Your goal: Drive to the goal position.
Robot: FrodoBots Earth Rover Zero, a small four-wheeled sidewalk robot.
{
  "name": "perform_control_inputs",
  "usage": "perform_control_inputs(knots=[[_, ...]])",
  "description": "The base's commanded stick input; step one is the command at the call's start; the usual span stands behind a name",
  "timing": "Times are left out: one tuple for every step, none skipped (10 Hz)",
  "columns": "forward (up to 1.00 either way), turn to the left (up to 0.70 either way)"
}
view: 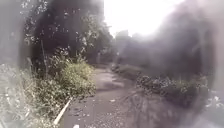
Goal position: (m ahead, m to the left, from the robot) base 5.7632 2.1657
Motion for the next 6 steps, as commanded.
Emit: perform_control_inputs(knots=[[0.22,0.59],[0.69,0.36],[0.70,0.35],[0.70,0.35],[0.70,0.35],[0.70,0.35]])
